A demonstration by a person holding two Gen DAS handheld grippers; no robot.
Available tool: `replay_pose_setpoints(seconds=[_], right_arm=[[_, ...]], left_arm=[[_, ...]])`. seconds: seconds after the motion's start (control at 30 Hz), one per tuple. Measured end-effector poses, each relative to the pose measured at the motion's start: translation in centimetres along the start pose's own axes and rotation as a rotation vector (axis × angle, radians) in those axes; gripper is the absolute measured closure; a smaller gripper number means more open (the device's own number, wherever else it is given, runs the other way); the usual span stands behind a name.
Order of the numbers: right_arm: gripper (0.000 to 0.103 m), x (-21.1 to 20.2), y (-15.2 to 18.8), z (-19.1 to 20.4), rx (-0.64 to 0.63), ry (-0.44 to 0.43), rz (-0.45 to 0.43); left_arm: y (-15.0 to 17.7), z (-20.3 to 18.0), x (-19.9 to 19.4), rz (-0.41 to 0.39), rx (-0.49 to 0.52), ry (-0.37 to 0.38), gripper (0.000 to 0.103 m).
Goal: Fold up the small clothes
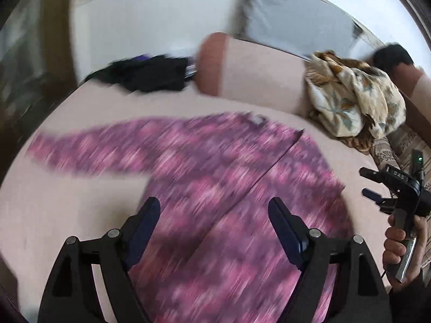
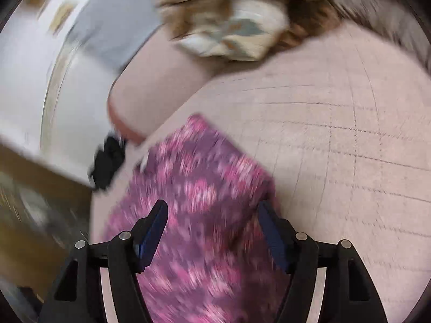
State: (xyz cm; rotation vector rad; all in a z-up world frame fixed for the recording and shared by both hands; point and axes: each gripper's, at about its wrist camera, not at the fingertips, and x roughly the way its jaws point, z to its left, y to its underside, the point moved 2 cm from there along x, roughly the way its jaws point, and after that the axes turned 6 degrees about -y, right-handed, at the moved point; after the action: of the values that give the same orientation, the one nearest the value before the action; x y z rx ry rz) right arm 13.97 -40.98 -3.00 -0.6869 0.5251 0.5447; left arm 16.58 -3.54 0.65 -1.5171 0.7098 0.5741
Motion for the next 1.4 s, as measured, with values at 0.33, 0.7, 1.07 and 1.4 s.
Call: replay_pose_setpoints(seconds=[0.33,0.7,1.07,1.4], right_arm=[[0.023,-2.4,15.2,6.4,-0.333,0.02,0.04],[0.01,-3.9,17.1,19.1,-0.52,0.005,-0.022],[0.01,3.0,14.6,26.2,-0.527,-0.007,0.088],[0.01,10.8,13.4,25.8,-0.553,-0.038,0.172]], left_arm=[[5.9,5.7,-3.5,-0.112,-0.164,-0.057,0.015],[5.6,12.4,-2.7,0.014,-0.425,-0.052,0.015],[-1.8,23.7,1.9,0.125,-0.76,-0.192,0.015],[-5.7,36.4,14.7,0.135,-0.924,-0.454,0.015]])
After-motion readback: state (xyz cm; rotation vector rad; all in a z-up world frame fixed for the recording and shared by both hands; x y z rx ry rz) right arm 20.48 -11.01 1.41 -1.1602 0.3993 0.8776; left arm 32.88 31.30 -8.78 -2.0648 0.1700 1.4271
